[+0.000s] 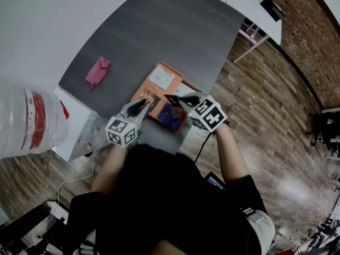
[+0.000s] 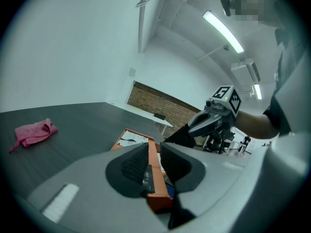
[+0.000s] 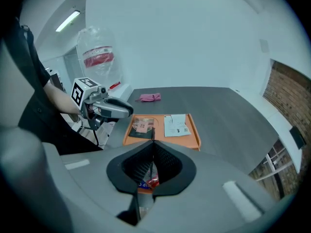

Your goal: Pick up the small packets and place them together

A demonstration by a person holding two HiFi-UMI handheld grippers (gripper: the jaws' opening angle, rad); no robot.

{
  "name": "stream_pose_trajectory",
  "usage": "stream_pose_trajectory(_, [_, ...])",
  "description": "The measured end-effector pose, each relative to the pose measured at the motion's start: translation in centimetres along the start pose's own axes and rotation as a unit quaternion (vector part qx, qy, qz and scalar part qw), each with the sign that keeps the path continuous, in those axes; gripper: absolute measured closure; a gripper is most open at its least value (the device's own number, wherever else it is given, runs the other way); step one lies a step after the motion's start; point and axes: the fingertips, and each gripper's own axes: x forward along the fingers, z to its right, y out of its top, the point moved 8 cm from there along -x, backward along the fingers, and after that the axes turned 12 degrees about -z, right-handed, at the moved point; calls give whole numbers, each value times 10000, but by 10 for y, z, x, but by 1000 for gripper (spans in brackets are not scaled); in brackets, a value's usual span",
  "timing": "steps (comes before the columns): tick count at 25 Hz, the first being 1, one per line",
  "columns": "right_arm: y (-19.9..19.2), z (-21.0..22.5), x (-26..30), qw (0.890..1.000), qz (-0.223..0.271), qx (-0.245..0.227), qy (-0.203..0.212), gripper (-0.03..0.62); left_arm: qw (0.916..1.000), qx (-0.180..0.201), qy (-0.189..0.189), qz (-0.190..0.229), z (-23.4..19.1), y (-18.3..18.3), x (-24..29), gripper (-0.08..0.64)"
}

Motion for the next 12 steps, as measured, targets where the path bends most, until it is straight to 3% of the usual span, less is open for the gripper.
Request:
stream_pose_trajectory(6, [29,-4,5,9986,343,-59,392,588,9995,-79,255,167,-2,0,-14,486])
stream_pose_trajectory(12, [54,-13,24,9962,161,-343,780,588,9971,-318,616,313,-10,-8,-38,486])
